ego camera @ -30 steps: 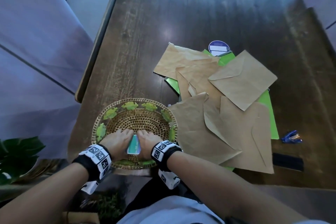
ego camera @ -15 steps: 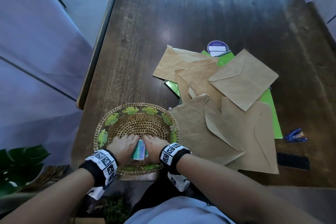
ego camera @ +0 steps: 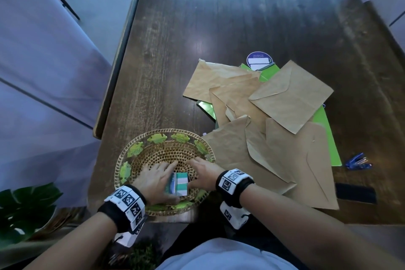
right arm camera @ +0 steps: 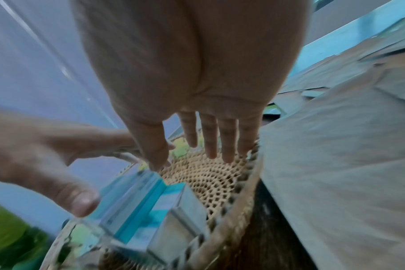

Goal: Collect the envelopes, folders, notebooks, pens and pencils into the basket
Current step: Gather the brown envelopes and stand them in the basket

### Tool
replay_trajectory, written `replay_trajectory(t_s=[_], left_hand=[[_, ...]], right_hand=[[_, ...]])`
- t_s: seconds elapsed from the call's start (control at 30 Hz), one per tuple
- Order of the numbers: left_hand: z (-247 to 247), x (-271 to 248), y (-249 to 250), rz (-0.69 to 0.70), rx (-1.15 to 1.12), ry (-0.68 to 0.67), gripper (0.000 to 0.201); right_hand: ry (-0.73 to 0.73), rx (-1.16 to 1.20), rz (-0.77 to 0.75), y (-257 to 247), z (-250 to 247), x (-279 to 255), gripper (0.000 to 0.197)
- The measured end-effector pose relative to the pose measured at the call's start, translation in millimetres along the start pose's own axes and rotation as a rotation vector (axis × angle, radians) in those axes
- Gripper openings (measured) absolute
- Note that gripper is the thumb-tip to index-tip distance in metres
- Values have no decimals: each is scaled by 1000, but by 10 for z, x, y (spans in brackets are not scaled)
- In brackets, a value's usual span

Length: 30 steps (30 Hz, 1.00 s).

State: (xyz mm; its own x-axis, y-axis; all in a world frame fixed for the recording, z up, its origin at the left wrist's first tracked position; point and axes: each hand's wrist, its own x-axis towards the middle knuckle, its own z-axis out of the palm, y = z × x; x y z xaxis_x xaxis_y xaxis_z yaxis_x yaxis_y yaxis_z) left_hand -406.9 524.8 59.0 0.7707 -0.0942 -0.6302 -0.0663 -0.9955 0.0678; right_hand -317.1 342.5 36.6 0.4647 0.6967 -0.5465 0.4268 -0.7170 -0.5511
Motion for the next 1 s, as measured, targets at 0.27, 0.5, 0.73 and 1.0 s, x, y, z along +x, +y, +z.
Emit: replay_trajectory(t_s=[0.27,0.5,0.73,1.0], left_hand=[[-315,331,490,253,-274,310,52],[-442,763,1115,309,-517,370,31],[-374,1113,1701,190,-485,280,33],[-230,1280,2067,-130,-507,146,46]], right_hand=[[288,287,116,469,-425,-356,26],[432,282,312,1017,-552,-721,23],[460,188,452,1857,-542,-977,22],[204,130,514,2339,-666,-810,54]])
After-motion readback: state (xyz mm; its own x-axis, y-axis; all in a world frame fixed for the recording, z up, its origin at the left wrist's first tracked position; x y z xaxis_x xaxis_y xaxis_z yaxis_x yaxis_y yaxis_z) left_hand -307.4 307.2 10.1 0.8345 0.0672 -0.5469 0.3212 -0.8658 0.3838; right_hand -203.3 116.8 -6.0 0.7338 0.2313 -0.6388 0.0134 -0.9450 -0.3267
